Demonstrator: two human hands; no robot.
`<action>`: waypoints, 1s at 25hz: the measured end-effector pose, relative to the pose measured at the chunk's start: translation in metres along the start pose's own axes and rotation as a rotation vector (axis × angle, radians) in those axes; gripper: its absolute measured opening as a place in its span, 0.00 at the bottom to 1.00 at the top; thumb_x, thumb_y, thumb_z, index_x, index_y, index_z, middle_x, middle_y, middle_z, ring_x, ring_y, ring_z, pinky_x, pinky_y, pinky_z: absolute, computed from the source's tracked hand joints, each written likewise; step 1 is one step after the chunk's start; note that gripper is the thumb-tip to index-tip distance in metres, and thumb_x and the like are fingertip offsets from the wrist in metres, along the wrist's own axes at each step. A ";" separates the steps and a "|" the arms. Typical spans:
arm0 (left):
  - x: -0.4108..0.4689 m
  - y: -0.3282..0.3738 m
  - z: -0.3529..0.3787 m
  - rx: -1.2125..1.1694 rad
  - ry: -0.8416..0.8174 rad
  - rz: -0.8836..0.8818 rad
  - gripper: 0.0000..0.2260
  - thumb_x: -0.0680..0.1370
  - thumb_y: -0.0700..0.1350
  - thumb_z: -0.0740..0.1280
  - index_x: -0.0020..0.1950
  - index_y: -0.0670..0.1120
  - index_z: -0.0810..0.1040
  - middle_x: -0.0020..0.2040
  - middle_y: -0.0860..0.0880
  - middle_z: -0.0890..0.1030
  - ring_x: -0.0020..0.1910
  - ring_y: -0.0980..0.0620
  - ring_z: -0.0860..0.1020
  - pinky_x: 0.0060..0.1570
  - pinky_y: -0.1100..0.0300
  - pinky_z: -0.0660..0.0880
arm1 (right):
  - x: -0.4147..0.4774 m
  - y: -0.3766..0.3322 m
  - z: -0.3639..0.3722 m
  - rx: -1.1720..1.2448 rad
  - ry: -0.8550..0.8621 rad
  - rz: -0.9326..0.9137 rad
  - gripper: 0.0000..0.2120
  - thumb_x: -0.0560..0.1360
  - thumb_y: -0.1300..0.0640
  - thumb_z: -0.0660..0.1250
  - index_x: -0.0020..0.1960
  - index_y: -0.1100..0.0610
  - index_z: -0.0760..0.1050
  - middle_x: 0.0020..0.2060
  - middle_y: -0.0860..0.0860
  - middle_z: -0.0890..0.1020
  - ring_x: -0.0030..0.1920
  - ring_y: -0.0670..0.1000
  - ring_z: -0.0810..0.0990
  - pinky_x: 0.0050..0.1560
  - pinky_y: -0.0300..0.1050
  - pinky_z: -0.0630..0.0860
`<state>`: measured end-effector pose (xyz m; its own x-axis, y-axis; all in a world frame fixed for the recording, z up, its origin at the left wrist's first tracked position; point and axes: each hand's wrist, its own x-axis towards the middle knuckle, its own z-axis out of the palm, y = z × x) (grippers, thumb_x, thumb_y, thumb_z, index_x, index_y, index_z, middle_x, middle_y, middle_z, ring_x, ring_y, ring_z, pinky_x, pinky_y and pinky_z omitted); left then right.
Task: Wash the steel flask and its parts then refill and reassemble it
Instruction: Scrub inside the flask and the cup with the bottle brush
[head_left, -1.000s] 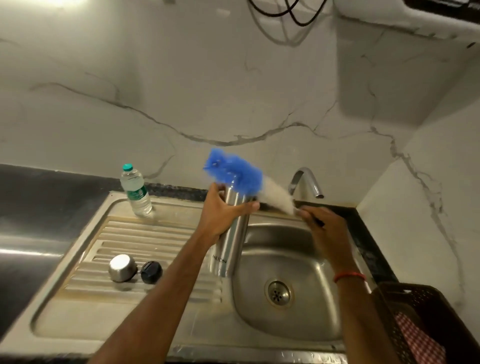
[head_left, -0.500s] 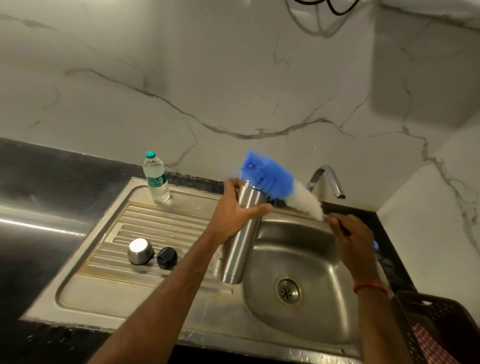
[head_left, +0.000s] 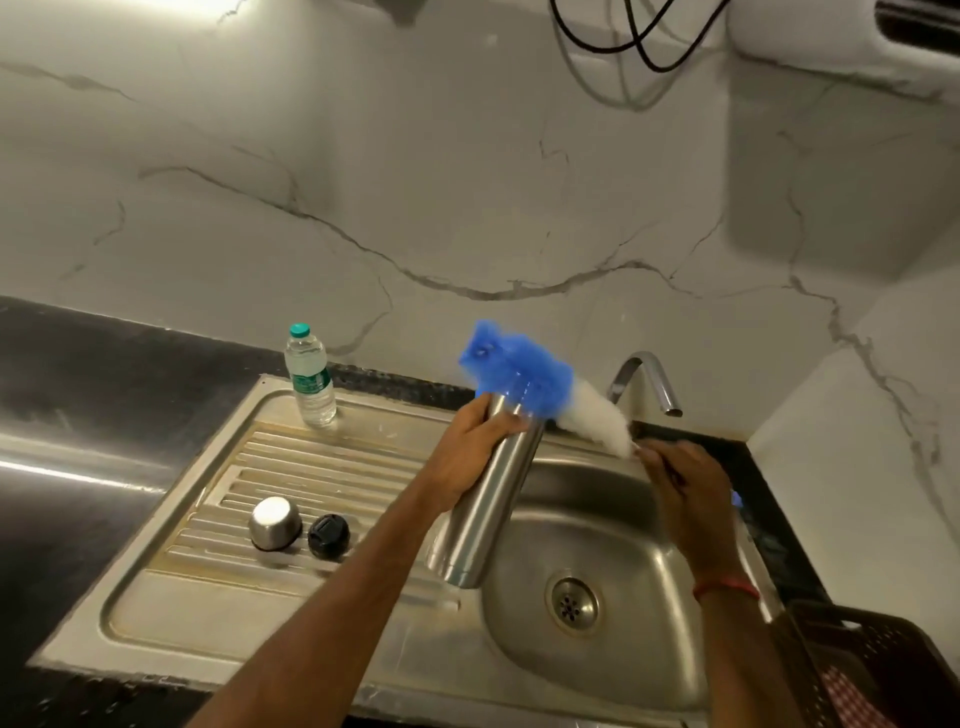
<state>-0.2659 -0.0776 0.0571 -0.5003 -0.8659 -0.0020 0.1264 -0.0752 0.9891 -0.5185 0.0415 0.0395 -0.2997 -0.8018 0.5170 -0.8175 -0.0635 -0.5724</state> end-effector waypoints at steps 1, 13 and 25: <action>-0.001 0.000 0.007 0.046 0.016 0.018 0.16 0.73 0.53 0.73 0.55 0.46 0.79 0.45 0.44 0.83 0.40 0.48 0.82 0.44 0.48 0.81 | 0.010 -0.016 0.007 -0.006 -0.019 -0.045 0.17 0.80 0.42 0.58 0.55 0.52 0.79 0.44 0.49 0.80 0.47 0.50 0.78 0.48 0.42 0.74; 0.007 0.001 -0.001 0.232 0.113 0.163 0.29 0.61 0.55 0.80 0.59 0.51 0.79 0.51 0.49 0.85 0.52 0.48 0.84 0.54 0.47 0.81 | 0.018 -0.032 0.025 0.011 -0.020 -0.084 0.16 0.81 0.44 0.60 0.56 0.52 0.80 0.42 0.43 0.76 0.45 0.42 0.74 0.46 0.39 0.71; 0.012 -0.003 -0.010 0.257 0.045 0.182 0.41 0.60 0.57 0.84 0.69 0.48 0.74 0.62 0.49 0.82 0.62 0.52 0.80 0.64 0.49 0.78 | 0.024 -0.039 0.029 0.034 -0.050 -0.129 0.16 0.82 0.43 0.59 0.56 0.52 0.80 0.42 0.38 0.75 0.45 0.41 0.75 0.47 0.45 0.74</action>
<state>-0.2632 -0.0930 0.0531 -0.4500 -0.8752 0.1775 -0.0129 0.2051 0.9787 -0.4798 0.0074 0.0558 -0.1679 -0.8140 0.5561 -0.8300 -0.1876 -0.5253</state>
